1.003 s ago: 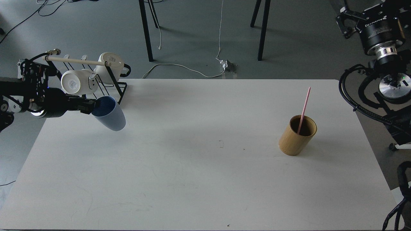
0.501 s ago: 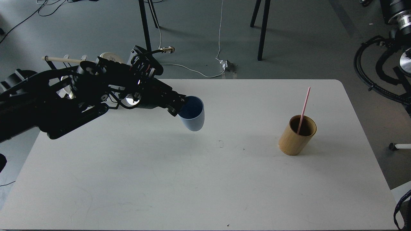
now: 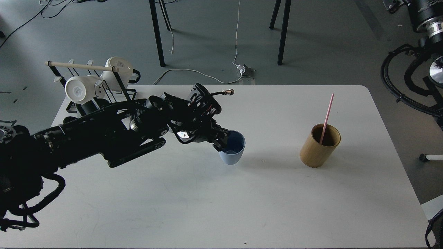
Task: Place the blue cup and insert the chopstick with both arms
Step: 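Carry the blue cup toward the table center and set it down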
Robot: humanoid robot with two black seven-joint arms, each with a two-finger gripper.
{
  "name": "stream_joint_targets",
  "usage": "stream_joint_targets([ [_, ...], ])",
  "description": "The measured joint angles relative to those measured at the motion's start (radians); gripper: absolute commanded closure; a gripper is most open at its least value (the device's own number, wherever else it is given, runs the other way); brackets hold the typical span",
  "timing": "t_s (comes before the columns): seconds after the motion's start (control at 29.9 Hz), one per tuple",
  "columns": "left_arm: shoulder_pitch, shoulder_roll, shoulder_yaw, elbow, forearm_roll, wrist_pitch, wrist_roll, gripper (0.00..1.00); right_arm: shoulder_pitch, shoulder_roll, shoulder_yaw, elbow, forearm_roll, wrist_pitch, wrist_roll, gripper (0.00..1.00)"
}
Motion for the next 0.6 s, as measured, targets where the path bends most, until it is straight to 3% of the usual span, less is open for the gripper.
stream_joint_targets([
  [0.6,0.039,-0.009,-0.001,0.042,-0.007,0.0,-0.008,0.87,-0.008,0.0,-0.041,0.002,0.0,-0.02,0.0,0.0],
])
